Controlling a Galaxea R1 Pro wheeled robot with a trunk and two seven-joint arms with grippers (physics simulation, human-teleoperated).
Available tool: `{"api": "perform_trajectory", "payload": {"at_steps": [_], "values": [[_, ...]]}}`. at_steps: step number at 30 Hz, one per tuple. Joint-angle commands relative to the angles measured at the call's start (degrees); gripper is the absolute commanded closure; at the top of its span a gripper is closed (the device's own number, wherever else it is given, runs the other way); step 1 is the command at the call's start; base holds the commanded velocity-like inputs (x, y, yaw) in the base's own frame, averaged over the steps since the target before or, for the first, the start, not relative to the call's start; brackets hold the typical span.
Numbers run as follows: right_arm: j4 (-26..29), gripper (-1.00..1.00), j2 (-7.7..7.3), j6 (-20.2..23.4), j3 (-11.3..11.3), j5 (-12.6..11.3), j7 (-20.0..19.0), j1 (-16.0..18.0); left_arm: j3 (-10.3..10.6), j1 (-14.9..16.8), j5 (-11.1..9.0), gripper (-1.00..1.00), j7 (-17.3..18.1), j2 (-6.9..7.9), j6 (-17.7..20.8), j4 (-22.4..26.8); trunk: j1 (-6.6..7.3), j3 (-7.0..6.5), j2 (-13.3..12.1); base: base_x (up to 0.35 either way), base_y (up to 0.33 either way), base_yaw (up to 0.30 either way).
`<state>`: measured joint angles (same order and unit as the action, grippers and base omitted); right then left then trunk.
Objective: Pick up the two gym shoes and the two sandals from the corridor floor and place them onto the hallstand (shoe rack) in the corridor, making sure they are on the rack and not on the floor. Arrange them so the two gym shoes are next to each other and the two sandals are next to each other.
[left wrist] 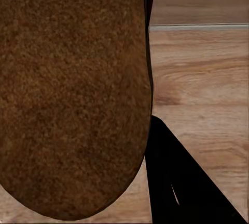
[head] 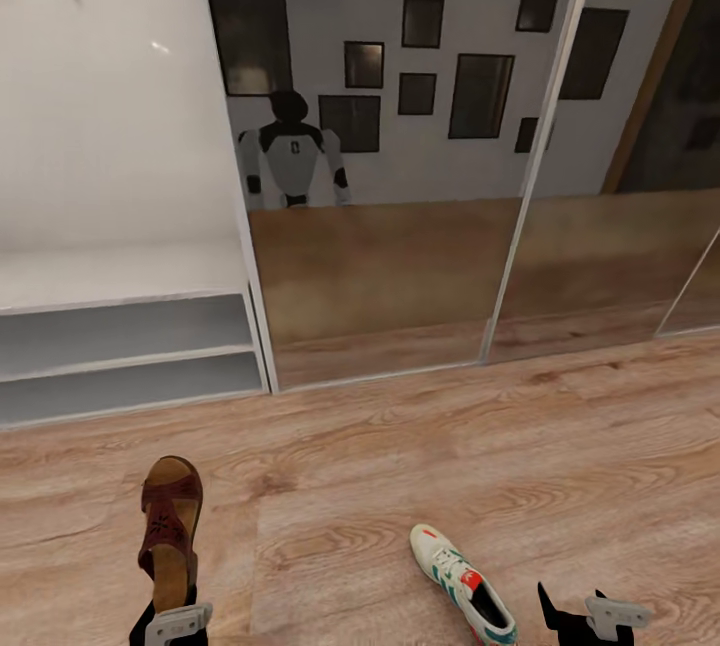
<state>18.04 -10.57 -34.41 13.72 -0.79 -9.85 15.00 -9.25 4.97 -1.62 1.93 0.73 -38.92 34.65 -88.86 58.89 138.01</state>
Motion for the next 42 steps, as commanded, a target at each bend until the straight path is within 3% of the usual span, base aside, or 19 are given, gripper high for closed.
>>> {"api": "perform_trajectory", "payload": {"at_steps": [1,11,27,42], "values": [[-0.04,-1.0,0.03,-0.13,0.43,-0.09,-0.58,0.02,-0.08,0.04,0.03,1.0,0.09,-0.02,-0.12,-0.02,0.04,0.07,0.02,-0.237,-0.187,0.274],[-0.24,-1.0,-0.06,-0.13,0.43,0.05,-0.71,0.02,-0.15,0.04,-0.07,1.0,0.11,0.02,-0.09,0.02,0.04,0.13,0.02,-0.112,-0.198,0.078],[-0.21,-1.0,-0.07,-0.13,0.43,-0.05,-0.71,0.02,-0.25,0.04,-0.3,1.0,0.09,0.07,-0.05,0.07,0.04,0.14,0.02,0.008,-0.037,0.001],[-0.21,-1.0,-0.06,-0.15,0.43,-0.09,-0.69,0.02,-0.24,0.04,-0.29,1.0,0.09,0.06,-0.05,0.07,0.04,0.14,0.02,0.0,-0.25,0.018]]}}
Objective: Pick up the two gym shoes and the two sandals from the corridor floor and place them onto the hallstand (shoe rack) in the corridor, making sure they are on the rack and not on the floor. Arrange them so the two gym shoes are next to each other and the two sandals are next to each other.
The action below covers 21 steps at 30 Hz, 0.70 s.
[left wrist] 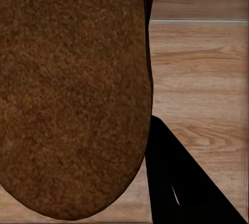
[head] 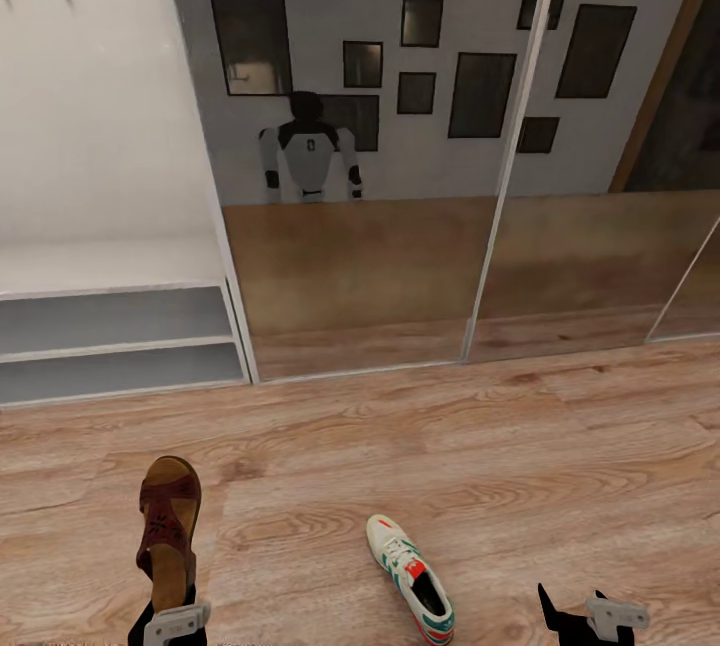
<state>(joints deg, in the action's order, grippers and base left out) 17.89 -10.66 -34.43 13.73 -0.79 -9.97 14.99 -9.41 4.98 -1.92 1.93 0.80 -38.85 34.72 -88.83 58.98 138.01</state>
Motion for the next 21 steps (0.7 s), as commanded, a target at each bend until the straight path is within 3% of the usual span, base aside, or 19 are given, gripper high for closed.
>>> {"api": "perform_trajectory", "payload": {"at_steps": [1,6,21], "values": [[-0.06,-1.0,0.03,-0.13,0.43,-0.09,-0.58,0.04,-0.08,0.03,0.0,1.0,0.09,-0.01,-0.11,0.0,0.01,0.05,0.02,0.0,-0.271,0.157],[-0.05,-1.0,0.03,-0.12,0.43,-0.09,-0.58,0.04,-0.08,0.03,-0.04,1.0,0.09,0.05,-0.15,0.08,0.01,0.05,0.02,0.013,-0.16,0.236],[-0.05,-1.0,0.03,-0.11,0.43,-0.09,-0.58,0.04,-0.08,0.03,-0.07,1.0,0.09,0.08,-0.17,0.09,0.01,0.05,0.02,0.002,-0.011,0.276]]}}
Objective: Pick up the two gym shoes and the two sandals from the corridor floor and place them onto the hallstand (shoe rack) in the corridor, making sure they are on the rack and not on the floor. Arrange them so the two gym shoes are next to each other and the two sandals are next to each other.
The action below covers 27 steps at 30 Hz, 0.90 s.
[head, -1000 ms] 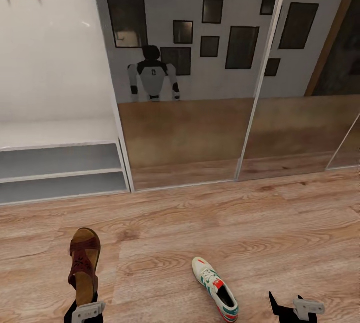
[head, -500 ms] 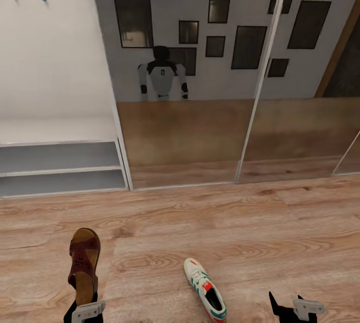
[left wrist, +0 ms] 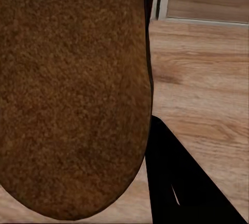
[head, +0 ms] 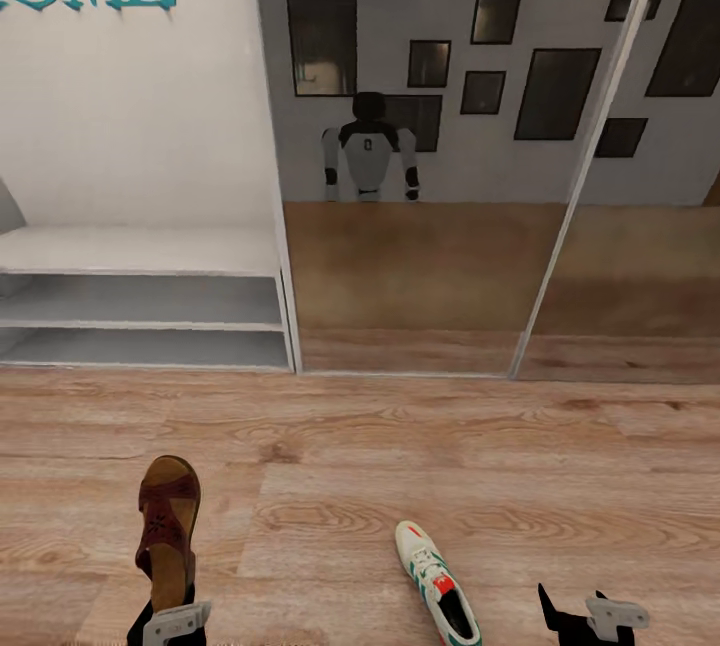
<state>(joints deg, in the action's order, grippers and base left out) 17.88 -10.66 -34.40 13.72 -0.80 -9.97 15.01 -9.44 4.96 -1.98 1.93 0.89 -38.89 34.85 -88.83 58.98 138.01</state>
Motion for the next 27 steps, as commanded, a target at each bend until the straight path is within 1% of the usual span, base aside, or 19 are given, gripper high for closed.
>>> {"api": "perform_trajectory", "payload": {"at_steps": [1,5,11,27], "values": [[-0.03,-1.0,0.02,-0.14,0.43,-0.08,-0.58,0.02,-0.06,0.04,0.02,1.0,0.09,-0.01,-0.13,-0.05,0.01,0.05,0.02,0.0,0.0,0.278],[-0.03,-1.0,0.02,-0.15,0.43,-0.08,-0.58,0.02,-0.01,0.04,0.04,1.0,0.09,-0.08,-0.09,-0.05,0.01,0.05,0.02,-0.006,-0.021,0.278],[-0.01,-1.0,0.02,-0.16,0.43,-0.08,-0.58,0.02,-0.02,0.04,0.06,1.0,0.09,-0.06,-0.13,-0.05,0.01,0.05,0.02,-0.08,-0.141,0.25],[0.0,-1.0,0.02,-0.16,0.43,-0.08,-0.58,0.02,-0.06,0.04,0.04,1.0,0.09,-0.02,-0.13,-0.13,0.01,0.05,0.02,-0.004,-0.006,0.016]]}}
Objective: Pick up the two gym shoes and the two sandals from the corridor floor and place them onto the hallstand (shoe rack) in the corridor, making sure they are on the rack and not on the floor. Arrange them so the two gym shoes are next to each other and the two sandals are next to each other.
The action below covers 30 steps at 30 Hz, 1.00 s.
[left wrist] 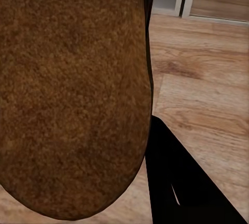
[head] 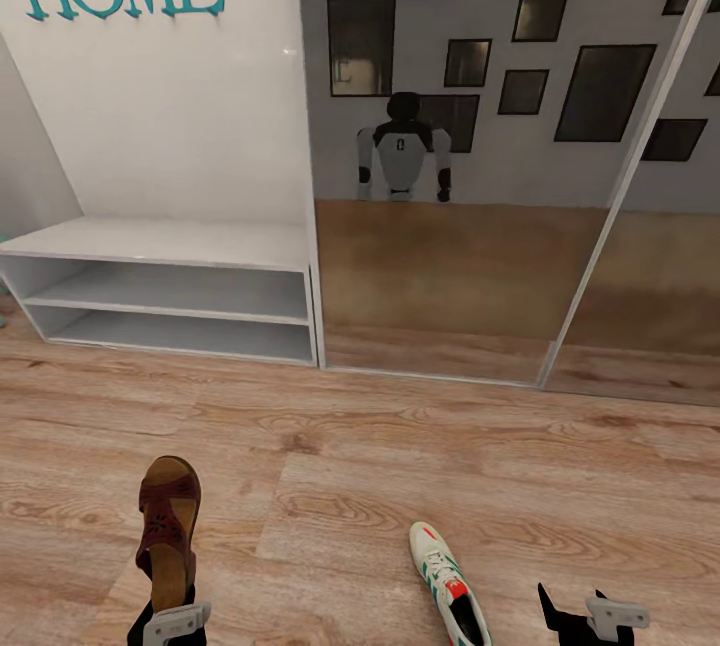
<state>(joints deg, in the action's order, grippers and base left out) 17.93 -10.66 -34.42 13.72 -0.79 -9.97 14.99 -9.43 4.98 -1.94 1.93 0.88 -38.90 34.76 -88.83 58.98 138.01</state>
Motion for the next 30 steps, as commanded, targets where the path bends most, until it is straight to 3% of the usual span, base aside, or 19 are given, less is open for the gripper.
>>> {"api": "perform_trajectory", "payload": {"at_steps": [1,11,14,15,16,18,21,26,30], "values": [[-0.04,-1.0,0.03,-0.13,0.43,-0.09,-0.58,0.04,-0.07,0.03,0.0,1.0,0.09,0.0,-0.11,-0.03,0.01,0.05,0.02,0.0,0.0,0.0],[0.22,-1.0,0.03,-0.14,0.43,-0.17,-0.58,0.04,0.01,0.03,0.22,1.0,0.13,0.0,-0.05,-0.11,0.01,0.05,0.02,0.0,0.0,0.0],[0.81,-1.0,0.01,0.2,-1.96,0.97,-0.9,0.06,-0.03,1.01,0.07,1.0,0.3,0.62,2.96,0.63,0.01,0.05,0.02,0.0,0.0,0.0],[3.22,-1.0,-0.01,1.62,-4.79,2.81,-0.93,0.1,0.05,1.88,0.18,1.0,0.45,0.72,7.23,1.63,0.01,0.05,0.02,0.0,0.0,0.0],[10.78,-1.0,-0.03,10.57,-7.68,5.61,-0.91,0.06,0.5,5.79,0.25,1.0,0.76,0.71,15.64,6.47,0.01,0.05,0.02,0.0,0.0,0.0],[14.0,-1.0,-0.01,15.51,-8.12,6.04,-1.0,0.05,0.64,7.15,0.26,1.0,1.17,0.62,18.93,8.54,0.01,0.05,0.02,0.0,0.0,0.0],[21.15,-1.0,0.11,26.48,-8.74,6.53,-1.13,0.09,0.98,10.09,0.15,1.0,3.15,0.39,25.72,13.34,0.01,0.05,0.02,0.0,0.0,0.0],[26.29,-1.0,1.93,34.99,-9.24,6.74,-1.26,0.45,1.12,12.45,-0.15,1.0,6.78,-0.19,30.72,18.39,0.01,0.05,0.02,0.0,0.0,0.0],[29.36,-1.0,3.92,38.63,-12.53,6.83,-1.21,0.75,2.24,12.78,-0.22,1.0,9.89,-0.68,32.27,23.63,0.01,0.05,0.02,0.0,0.0,0.0]]}}
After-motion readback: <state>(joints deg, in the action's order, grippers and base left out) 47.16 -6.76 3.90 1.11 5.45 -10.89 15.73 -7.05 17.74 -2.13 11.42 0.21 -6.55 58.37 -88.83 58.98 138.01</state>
